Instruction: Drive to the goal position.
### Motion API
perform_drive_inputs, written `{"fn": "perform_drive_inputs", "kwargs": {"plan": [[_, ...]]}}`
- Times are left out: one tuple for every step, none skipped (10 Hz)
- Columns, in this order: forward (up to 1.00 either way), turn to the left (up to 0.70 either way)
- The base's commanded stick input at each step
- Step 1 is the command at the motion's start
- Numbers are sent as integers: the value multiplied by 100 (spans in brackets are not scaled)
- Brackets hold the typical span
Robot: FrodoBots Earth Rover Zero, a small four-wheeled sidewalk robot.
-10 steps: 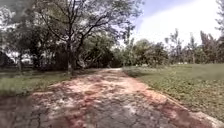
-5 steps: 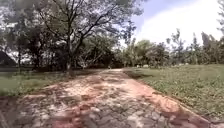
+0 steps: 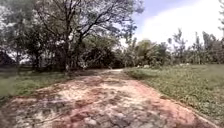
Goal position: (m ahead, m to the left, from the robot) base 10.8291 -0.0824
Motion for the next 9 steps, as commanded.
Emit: {"fn": "perform_drive_inputs", "kwargs": {"plan": [[70,0],[70,0],[70,0],[70,0],[70,0],[70,0],[70,0],[70,0],[70,0]]}}
